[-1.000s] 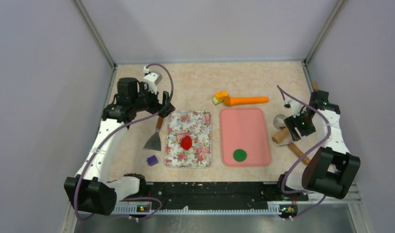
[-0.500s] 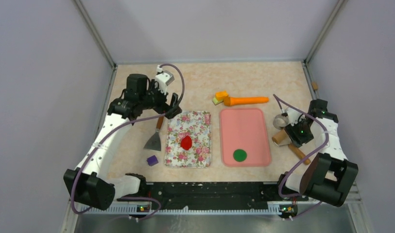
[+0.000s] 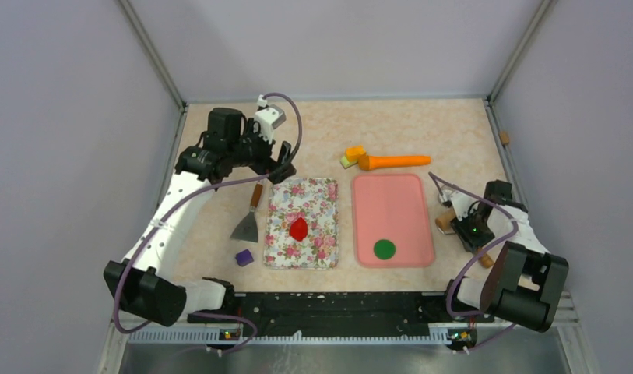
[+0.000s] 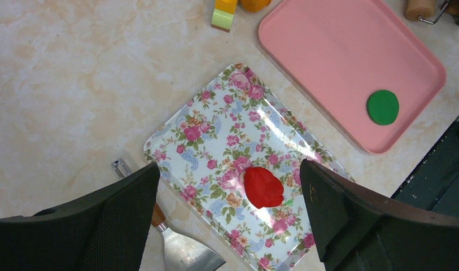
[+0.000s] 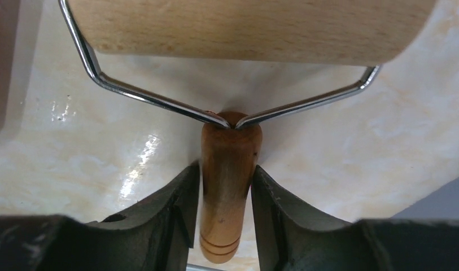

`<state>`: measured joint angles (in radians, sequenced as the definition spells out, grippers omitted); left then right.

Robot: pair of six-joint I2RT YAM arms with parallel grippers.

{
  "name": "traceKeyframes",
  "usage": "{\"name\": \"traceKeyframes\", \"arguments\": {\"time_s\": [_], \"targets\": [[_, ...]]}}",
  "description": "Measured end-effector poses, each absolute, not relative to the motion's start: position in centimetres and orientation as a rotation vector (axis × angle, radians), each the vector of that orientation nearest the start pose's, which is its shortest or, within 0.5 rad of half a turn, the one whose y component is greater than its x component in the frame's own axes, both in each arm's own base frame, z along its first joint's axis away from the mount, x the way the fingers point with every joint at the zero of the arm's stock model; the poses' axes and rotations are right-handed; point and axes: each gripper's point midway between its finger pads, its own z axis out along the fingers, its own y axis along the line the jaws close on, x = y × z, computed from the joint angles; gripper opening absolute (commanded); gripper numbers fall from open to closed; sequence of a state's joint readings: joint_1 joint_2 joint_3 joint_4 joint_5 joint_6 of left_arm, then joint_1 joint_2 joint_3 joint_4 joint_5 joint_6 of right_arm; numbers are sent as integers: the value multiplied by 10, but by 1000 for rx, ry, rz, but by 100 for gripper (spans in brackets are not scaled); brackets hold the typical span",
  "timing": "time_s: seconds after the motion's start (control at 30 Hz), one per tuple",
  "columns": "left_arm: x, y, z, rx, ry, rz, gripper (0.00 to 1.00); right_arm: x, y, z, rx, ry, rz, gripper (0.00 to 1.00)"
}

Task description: Roll out the dumpling wrappers from the dough

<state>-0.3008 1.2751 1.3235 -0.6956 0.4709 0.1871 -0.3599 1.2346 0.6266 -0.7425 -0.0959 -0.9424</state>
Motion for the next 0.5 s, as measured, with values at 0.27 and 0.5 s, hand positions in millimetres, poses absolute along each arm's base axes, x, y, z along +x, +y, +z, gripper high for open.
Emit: {"name": "traceKeyframes", "arguments": {"time_s": [0.27, 0.5], "targets": [[313, -178, 259, 817, 2080, -571, 96, 177, -87, 15, -838, 2794, -86, 0], [311, -186, 253, 880, 2071, -559, 96, 174, -79, 27, -858, 2786, -2, 0]]}}
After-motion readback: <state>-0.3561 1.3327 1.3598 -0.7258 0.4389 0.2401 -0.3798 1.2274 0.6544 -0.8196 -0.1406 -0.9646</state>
